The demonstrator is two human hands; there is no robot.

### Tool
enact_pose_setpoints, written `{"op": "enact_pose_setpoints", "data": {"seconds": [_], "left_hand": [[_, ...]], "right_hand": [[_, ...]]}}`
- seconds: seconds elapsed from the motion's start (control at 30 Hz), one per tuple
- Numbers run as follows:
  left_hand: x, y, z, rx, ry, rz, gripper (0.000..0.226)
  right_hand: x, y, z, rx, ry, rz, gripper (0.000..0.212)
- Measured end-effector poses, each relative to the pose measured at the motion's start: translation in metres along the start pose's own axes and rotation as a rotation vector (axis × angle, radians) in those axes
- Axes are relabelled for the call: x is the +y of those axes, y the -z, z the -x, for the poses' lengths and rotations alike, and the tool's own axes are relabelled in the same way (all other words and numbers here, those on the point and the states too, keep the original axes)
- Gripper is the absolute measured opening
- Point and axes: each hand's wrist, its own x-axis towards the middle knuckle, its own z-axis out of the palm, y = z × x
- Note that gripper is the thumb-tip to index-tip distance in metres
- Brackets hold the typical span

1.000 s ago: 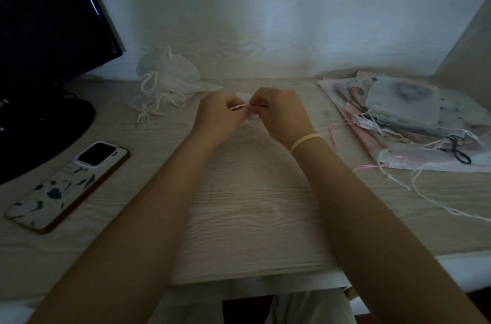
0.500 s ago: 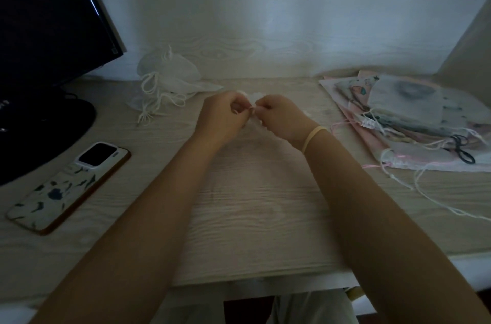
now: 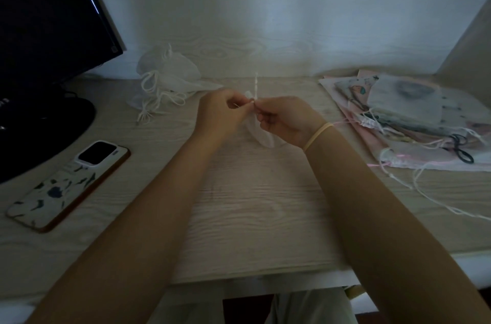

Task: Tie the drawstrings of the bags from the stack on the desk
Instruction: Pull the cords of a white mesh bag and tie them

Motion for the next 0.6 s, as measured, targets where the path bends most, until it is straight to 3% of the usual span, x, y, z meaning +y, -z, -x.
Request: {"op": "enact_pose_setpoints", "data": {"seconds": [0.07,0.2,0.37,0.47,0.6], "left_hand": [[0.003,0.0,0.001,0.022,0.032,0.02,0.007],[0.011,0.003,0.0,-0.025,0.194,0.134,0.01],[0.005,0.006,-0.005,-0.079,0.237,0.047,0.022],[-0.009,0.008,-0.011,-0.096,0.186,-0.141,0.025],[-0.017,0.008,-0.012,-0.106,0.077,-0.448,0.011]], "right_hand": [[0.001,0.001,-0.001,0.007,0.008,-0.013,0.011],[0.001,0.001,-0.001,0.121,0.09,0.048,0.023],[-0.001,0.004,-0.004,0.404,0.305,0.547,0.006],[-0.002,0.013,-0.007,0.525,0.361,0.728,0.006],[-0.001,0.022,-0.01,0.596,0.409,0.823,0.009]]}}
